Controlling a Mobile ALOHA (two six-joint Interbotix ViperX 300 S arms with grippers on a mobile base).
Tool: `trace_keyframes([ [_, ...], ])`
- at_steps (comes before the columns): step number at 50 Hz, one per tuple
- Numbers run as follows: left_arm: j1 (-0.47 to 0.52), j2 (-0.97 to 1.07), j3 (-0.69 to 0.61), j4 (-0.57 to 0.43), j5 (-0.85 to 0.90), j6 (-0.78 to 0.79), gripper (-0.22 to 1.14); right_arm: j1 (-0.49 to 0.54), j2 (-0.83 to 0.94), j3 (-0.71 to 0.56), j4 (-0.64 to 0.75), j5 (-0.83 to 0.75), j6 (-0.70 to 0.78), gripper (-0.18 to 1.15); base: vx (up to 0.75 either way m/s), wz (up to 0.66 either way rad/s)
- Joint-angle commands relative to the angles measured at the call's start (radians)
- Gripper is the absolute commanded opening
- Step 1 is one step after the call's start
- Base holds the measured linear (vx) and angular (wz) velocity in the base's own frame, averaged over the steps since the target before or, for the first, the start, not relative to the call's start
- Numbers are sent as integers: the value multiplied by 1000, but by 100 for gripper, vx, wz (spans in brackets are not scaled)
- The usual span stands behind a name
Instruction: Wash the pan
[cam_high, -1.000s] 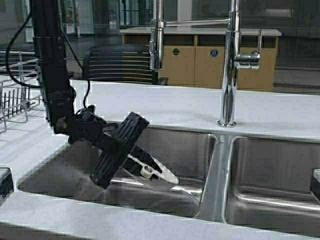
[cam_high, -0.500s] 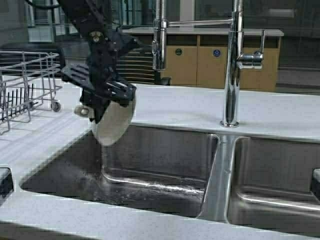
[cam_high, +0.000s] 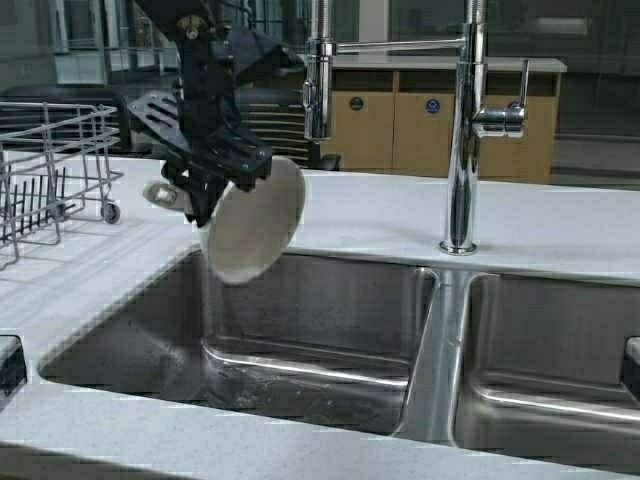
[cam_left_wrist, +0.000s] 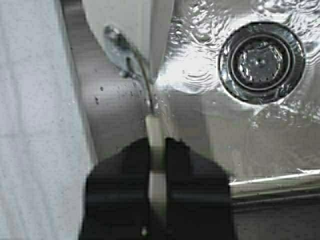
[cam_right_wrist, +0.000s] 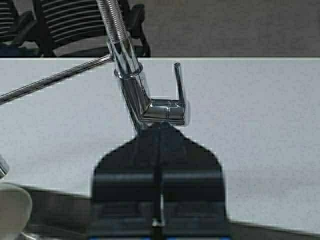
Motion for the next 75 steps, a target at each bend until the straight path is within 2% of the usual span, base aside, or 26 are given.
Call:
trace_keyframes([
  [1,5,-14,-11,3,-8,5,3,0,9,-17,2,-11,-2,5,0,0],
  [10,21,-84,-14,21,-3,87,3,0,9,-17,2,-11,-2,5,0,0],
  [19,84,-181,-8,14,11,261,3,0,17,-18,2,-11,-2,5,0,0],
  [31,247,-360,-48,-18,12,448,3,2,21,-20,2,-11,0,5,0,0],
  [42,436,-443,-152,-52,14,615,3,0,21,-23,2,-11,0,5,0,0],
  [51,591,-439,-258,-153,18,765,3,0,21,-23,2,-12,0,5,0,0],
  [60,721,-407,-308,-353,20,934,3,2,21,-25,2,-20,0,5,0,0],
  [67,781,-365,-304,-474,26,1065,3,0,21,-23,2,-20,3,5,0,0],
  [75,841,-301,-310,-529,51,1149,3,0,21,-26,3,-20,3,5,0,0],
])
